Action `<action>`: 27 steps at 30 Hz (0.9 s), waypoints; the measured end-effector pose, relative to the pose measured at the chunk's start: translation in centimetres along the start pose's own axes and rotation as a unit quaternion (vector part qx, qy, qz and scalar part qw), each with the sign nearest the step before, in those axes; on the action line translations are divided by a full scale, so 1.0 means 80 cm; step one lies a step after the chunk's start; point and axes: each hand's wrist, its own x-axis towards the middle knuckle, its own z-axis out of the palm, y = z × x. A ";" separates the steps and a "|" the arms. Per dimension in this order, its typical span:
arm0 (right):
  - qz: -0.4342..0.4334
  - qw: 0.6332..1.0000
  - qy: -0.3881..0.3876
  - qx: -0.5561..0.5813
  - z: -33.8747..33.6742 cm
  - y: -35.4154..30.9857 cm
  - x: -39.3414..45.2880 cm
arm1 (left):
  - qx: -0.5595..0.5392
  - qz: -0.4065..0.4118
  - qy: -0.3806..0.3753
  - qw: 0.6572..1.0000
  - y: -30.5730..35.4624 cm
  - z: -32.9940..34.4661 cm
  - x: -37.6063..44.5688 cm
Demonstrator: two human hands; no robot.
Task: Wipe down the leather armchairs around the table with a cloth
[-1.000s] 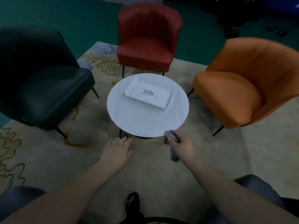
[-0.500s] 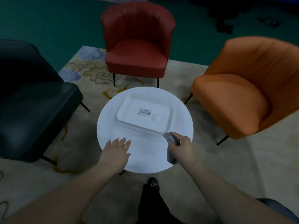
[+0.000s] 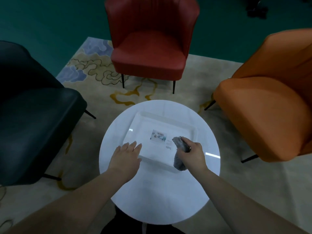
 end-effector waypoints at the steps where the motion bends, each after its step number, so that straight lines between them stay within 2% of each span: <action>1: 0.002 1.000 -0.004 0.005 0.006 -0.001 0.012 | 0.001 0.006 -0.003 1.000 -0.006 0.001 0.015; 6: 0.054 0.998 0.017 0.040 0.044 0.017 0.068 | 0.030 0.052 -0.028 0.998 -0.032 0.021 0.095; 10: 0.081 0.995 0.055 0.035 0.076 0.054 0.101 | 0.086 0.093 -0.062 0.990 -0.048 0.054 0.157; 14: 0.094 0.991 0.094 0.006 0.108 0.086 0.121 | 0.108 0.099 -0.070 0.987 -0.053 0.077 0.206; 18: 0.087 0.990 0.113 0.018 0.136 0.100 0.137 | 0.145 0.103 -0.093 0.980 -0.058 0.094 0.223; 27: 0.089 0.988 0.119 -0.036 0.144 0.105 0.147 | 0.109 0.104 -0.082 0.985 -0.063 0.096 0.225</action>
